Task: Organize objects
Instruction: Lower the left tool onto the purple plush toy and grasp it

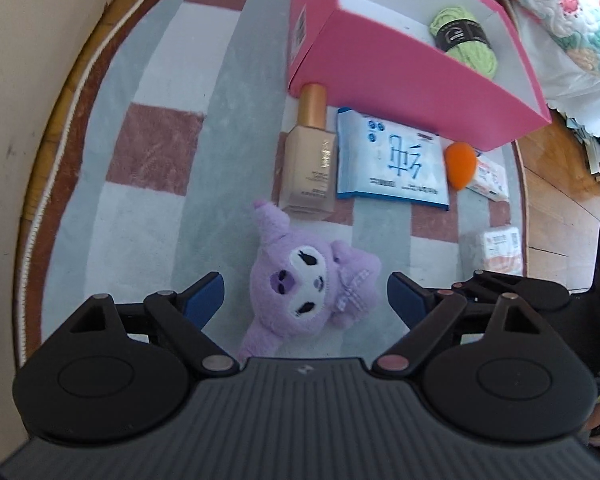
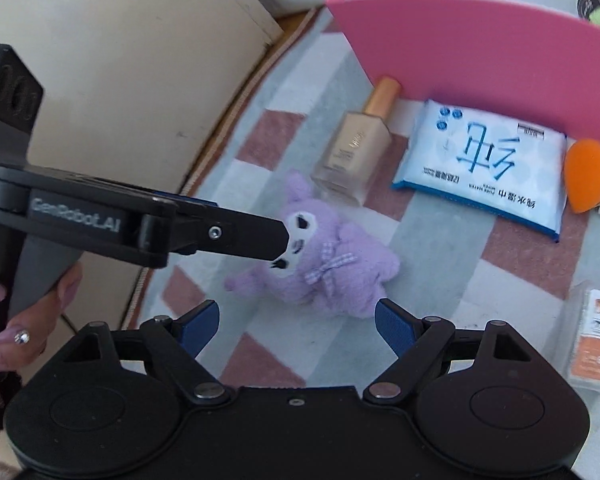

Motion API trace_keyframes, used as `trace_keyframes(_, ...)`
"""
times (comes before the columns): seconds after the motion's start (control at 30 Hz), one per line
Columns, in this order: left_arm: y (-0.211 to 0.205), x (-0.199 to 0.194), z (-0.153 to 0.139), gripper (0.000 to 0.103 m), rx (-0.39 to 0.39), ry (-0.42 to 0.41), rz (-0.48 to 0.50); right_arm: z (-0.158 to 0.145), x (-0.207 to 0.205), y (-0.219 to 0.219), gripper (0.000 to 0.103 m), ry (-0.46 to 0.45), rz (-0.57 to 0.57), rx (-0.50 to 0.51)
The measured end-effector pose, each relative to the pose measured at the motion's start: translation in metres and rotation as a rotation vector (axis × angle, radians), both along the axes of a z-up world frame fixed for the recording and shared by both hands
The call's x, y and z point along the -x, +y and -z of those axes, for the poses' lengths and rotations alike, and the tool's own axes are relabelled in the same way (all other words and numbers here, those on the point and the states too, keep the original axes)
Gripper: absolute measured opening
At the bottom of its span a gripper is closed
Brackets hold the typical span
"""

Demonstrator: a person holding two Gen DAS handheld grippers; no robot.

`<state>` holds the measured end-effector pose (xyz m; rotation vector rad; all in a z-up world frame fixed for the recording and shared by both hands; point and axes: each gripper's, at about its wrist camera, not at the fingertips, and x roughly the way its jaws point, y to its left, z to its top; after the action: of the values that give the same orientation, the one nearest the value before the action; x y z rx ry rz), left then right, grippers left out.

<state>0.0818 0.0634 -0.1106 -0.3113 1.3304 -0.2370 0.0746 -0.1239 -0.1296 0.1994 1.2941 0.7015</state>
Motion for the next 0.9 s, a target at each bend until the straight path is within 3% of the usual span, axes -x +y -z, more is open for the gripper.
trace_keyframes(0.13,0.001,0.001,0.014,0.075,0.033,-0.008,-0.010,0.018,-0.003,0.006,0.088,0.025,0.044,0.015)
trace_keyframes(0.2,0.000,0.004,0.016,0.055,0.047,-0.020,-0.003,0.024,-0.002,0.006,0.088,0.026,0.070,0.017)
trace_keyframes(0.3,-0.007,0.008,0.022,0.046,0.002,-0.038,-0.002,0.029,0.003,0.007,0.083,0.000,0.083,0.030)
trace_keyframes(0.4,-0.008,0.011,0.025,0.044,0.001,-0.044,-0.042,0.026,0.011,0.013,0.065,-0.099,0.058,0.073)
trace_keyframes(0.57,-0.010,0.016,0.027,0.044,-0.020,-0.052,-0.045,0.025,0.016,0.014,0.061,-0.139,0.045,0.091)
trace_keyframes(0.67,-0.016,0.018,0.031,0.056,-0.076,-0.047,-0.033,0.024,0.015,0.014,0.061,-0.133,0.047,0.114)
trace_keyframes(0.77,-0.013,0.021,0.036,0.049,-0.031,-0.021,-0.078,0.022,0.015,0.011,0.061,-0.128,0.055,0.122)
trace_keyframes(0.87,-0.017,0.026,0.029,0.045,-0.035,-0.029,-0.062,0.020,0.019,0.013,0.045,-0.173,0.037,0.160)
trace_keyframes(0.9,-0.019,0.028,0.025,0.045,-0.037,-0.029,-0.056,0.018,0.021,0.013,0.044,-0.189,0.029,0.167)
